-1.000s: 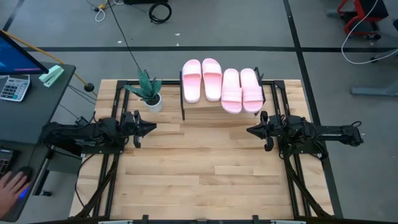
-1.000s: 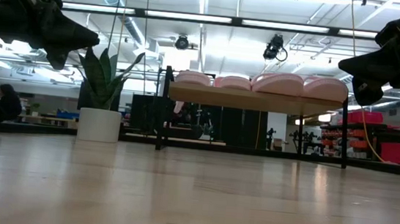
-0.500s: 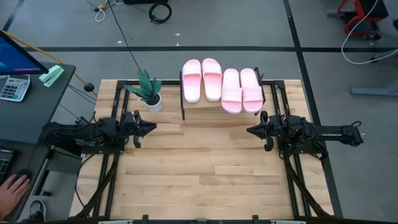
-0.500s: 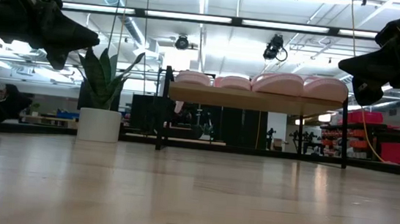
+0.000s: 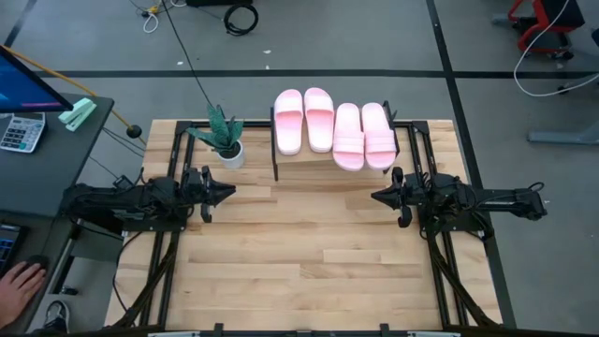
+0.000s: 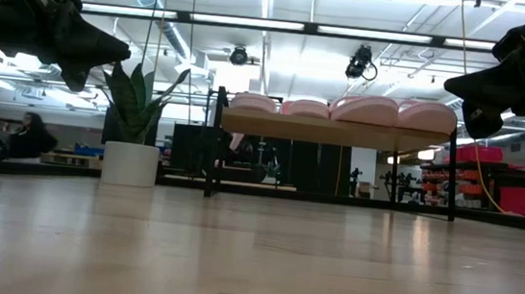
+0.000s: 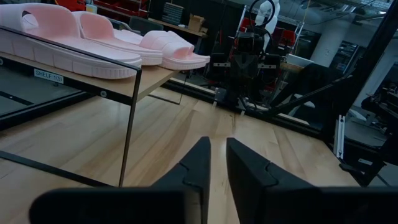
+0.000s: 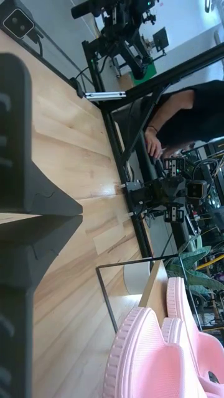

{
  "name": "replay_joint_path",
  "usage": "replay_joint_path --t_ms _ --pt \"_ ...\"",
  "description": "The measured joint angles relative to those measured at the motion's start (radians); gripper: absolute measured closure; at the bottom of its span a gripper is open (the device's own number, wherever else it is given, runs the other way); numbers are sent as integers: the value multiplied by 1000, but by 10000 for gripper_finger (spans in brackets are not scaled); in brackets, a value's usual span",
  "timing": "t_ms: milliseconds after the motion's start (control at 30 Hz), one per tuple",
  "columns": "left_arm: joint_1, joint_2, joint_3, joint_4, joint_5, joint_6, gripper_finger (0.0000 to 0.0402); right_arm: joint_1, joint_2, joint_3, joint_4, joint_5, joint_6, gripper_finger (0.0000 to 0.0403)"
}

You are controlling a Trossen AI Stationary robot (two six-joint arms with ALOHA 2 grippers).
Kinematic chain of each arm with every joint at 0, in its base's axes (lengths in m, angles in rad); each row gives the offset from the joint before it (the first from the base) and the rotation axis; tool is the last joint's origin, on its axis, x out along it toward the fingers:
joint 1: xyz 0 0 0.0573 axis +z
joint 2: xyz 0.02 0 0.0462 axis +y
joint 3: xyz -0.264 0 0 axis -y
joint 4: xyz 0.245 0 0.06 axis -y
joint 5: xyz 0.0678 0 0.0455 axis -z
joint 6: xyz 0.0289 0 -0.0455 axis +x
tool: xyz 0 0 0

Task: Pick and place slides into the shelf
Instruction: Return to Home Position

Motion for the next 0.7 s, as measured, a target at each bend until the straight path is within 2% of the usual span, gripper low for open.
replay_joint_path --t_ms 333,700 --pt "0 0 0 0 0 0 338 0 0 0 0 0 0 388" --pt "0 0 0 0 0 0 349 0 0 0 0 0 0 389"
